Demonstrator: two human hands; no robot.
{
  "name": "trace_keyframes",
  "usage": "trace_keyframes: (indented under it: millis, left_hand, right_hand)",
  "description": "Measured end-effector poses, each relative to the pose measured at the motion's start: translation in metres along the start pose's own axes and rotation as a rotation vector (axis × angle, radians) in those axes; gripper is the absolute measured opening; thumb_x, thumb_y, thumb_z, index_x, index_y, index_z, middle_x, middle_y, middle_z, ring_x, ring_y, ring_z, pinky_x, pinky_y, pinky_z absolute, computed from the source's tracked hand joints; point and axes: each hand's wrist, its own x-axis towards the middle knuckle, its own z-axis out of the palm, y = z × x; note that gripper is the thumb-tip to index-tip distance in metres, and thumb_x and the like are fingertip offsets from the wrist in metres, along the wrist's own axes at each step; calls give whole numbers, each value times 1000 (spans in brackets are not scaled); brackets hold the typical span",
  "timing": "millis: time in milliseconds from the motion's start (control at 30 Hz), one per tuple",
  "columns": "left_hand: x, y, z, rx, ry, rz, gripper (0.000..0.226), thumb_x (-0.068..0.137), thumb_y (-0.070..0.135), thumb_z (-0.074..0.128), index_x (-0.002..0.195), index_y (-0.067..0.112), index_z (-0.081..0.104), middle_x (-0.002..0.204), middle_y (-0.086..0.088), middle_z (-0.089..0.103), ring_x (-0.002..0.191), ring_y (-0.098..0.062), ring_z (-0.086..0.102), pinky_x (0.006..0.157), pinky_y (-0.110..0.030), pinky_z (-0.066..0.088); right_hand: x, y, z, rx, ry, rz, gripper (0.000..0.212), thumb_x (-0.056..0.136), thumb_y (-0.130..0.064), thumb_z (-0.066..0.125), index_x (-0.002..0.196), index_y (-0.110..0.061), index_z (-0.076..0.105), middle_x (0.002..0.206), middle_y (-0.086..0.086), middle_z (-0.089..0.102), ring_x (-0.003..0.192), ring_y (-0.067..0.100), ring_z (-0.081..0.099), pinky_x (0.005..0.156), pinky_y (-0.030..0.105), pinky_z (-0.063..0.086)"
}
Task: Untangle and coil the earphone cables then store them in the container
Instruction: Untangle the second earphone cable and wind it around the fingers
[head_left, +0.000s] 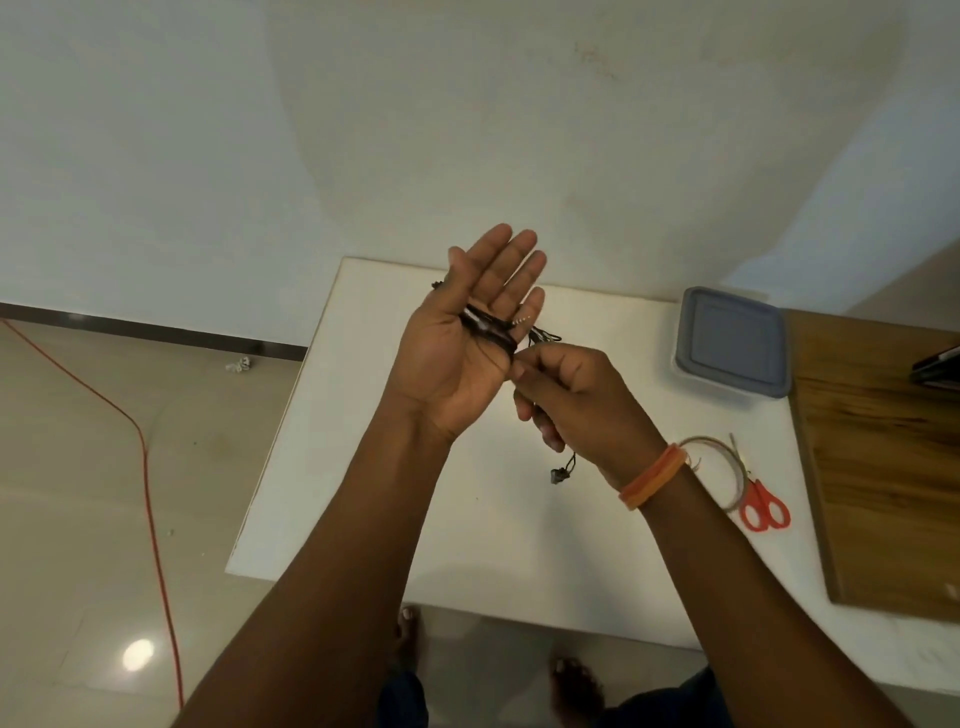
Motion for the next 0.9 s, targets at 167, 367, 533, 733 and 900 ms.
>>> trace_keyframes:
  millis: [167, 367, 533, 733, 900]
  left_hand:
    - [1, 1, -4, 354, 257, 99, 45, 104, 35, 37, 141, 11, 46, 141, -5, 56, 127, -18, 56, 113, -39, 39]
    - [-5, -13, -2, 871, 151, 37, 36, 103, 34, 45, 123, 9, 61, 114, -3, 72, 102, -14, 70, 93, -32, 52]
    - [-7, -26, -12, 1216, -14, -137, 41, 101, 41, 45, 82, 9, 61, 73, 7, 61, 66, -8, 58, 66, -29, 46]
    - [-20, -25, 9, 858, -213, -731, 116, 73, 83, 1, 106, -6, 67, 103, -25, 71, 99, -37, 70, 84, -43, 58]
    - [-23, -12, 17, 714, -393, -817, 96, 76, 77, 20, 97, -2, 72, 100, -23, 73, 94, -35, 72, 80, -41, 60]
  right_hand:
    - [-4, -7, -7, -280, -73, 27, 12, 92, -26, 64, 95, -16, 70, 67, -3, 68, 42, 7, 56, 42, 17, 44]
    - [-10, -24, -27, -597, -62, -67, 4, 84, -19, 70, 87, -18, 73, 69, -6, 72, 49, 5, 63, 56, 25, 56]
    - [-17, -38, -43, -618, -54, -176, 15, 77, -8, 76, 87, -19, 75, 74, -9, 72, 61, -5, 63, 62, 13, 50]
    - [-15, -38, -54, -425, -21, -285, 11, 76, -6, 78, 79, -17, 75, 67, -11, 70, 61, 1, 65, 57, 10, 46]
    - [-11, -33, -63, -355, 31, -317, 7, 74, -19, 82, 79, -19, 76, 61, -15, 68, 46, 4, 54, 48, 10, 40]
